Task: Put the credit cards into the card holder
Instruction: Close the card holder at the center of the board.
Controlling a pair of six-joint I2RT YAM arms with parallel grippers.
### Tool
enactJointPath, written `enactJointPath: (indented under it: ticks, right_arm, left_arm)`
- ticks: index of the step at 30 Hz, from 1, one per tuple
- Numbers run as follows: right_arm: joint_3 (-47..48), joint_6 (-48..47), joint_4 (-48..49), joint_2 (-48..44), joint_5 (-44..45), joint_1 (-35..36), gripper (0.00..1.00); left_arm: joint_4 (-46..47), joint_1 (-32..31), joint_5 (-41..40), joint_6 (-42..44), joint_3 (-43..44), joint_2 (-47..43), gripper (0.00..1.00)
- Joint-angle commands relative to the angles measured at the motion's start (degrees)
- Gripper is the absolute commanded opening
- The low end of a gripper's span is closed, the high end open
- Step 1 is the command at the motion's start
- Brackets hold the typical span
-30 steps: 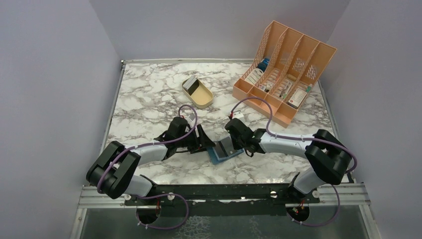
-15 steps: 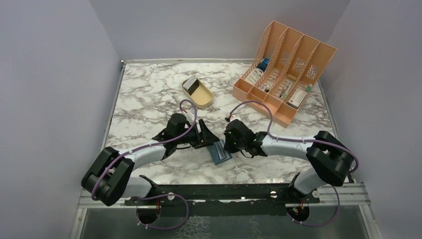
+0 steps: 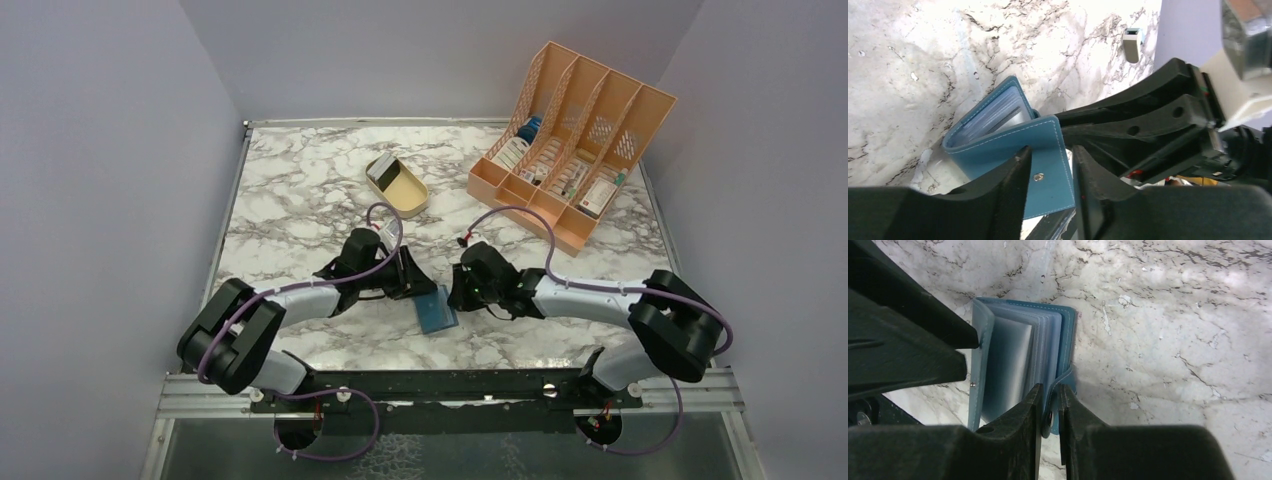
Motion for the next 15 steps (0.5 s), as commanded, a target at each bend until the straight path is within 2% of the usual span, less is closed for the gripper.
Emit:
enactJointPath:
  ticks: [1, 7, 10, 15]
  right_arm:
    - [-0.36, -0.07, -3.26, -3.3, 3.49, 0.44, 0.18]
    - [-1.02, -0.27, -3.82, -5.27, 3.97, 0.44, 0.18]
    - [-0.95, -0.36, -4.2, -5.52, 4.3, 0.44, 0.15]
    - [-0.95, -0.36, -3.99, -5.92, 4.3, 0.44, 0.05]
  left_arm:
    - [1.42, -0.47, -0.39, 3.0, 0.94, 1.54, 0.34]
    - [1.42, -0.69, -1.05, 4.57, 0.62, 4.0, 0.17]
    - [1.36, -0.98, -1.49, 5.59, 0.54, 4.85, 0.13]
    - [1.33, -1.3, -2.82, 6.76, 0.32, 6.21, 0.12]
